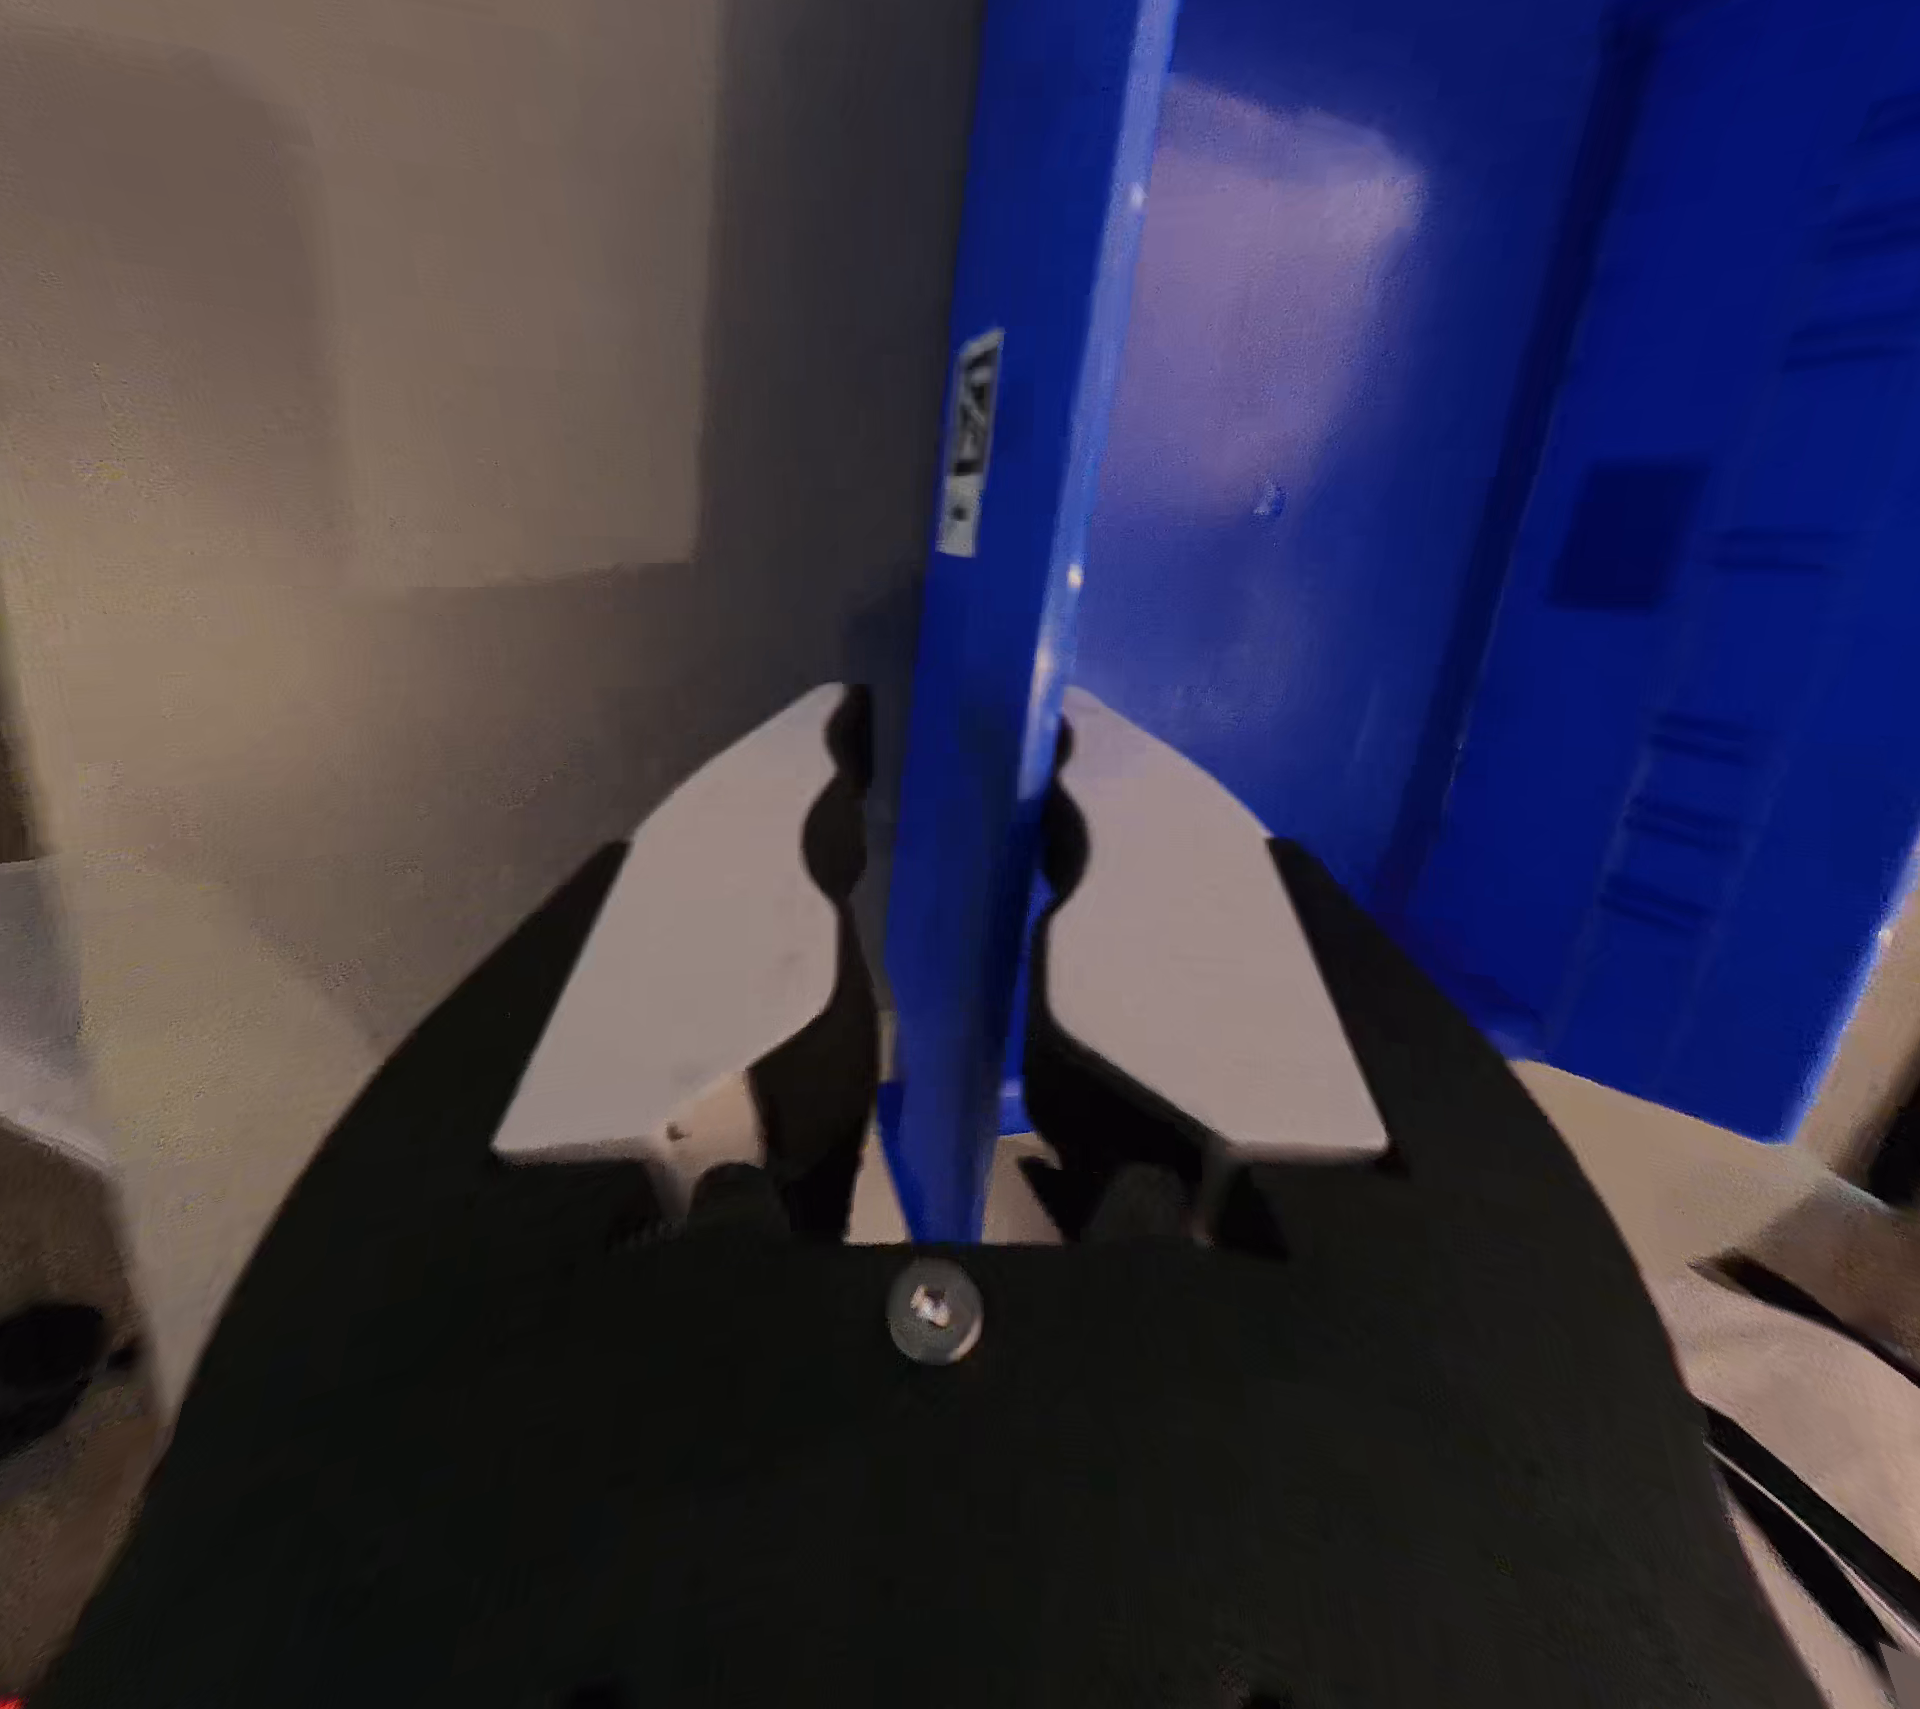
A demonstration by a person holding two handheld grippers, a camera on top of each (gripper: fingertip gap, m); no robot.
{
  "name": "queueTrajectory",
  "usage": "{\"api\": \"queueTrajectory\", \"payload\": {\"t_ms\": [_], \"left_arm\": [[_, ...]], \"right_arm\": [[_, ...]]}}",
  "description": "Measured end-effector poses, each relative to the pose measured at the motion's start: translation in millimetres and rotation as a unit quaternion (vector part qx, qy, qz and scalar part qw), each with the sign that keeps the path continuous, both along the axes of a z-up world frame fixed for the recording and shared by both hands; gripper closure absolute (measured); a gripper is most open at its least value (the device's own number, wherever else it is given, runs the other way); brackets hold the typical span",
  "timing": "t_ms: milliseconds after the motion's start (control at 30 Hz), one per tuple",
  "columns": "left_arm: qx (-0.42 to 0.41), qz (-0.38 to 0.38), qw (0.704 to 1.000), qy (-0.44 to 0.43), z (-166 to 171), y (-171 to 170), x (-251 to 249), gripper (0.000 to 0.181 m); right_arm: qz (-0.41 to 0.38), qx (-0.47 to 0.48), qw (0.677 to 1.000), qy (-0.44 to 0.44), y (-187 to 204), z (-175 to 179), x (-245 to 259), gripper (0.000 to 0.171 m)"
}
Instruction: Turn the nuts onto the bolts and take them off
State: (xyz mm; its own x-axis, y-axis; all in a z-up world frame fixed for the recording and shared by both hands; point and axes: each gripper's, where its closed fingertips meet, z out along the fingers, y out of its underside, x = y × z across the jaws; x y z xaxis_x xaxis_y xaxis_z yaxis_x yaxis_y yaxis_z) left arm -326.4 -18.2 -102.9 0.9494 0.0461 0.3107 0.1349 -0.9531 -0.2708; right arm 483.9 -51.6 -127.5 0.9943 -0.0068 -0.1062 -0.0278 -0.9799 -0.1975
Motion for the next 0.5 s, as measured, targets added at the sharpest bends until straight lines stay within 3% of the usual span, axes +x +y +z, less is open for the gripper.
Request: {"api": "queueTrajectory", "payload": {"t_ms": [33,167,500], "left_arm": [[-0.012,-0.003,0.999,-0.029,-3.6,-0.3,8.2,0.165],[-0.027,-0.021,0.999,0.024,-8.3,-0.1,10.4,0.172],[-0.060,-0.144,0.986,0.066,-10.8,-4.2,91.3,0.172]], "right_arm": [[0.008,-0.004,1.000,0.000,-1.3,0.0,-4.2,0.165],[0.049,-0.024,0.998,0.014,-7.8,1.0,-37.1,0.164],[0.094,-0.024,0.995,0.004,-9.5,2.5,-130.9,0.160]]}}
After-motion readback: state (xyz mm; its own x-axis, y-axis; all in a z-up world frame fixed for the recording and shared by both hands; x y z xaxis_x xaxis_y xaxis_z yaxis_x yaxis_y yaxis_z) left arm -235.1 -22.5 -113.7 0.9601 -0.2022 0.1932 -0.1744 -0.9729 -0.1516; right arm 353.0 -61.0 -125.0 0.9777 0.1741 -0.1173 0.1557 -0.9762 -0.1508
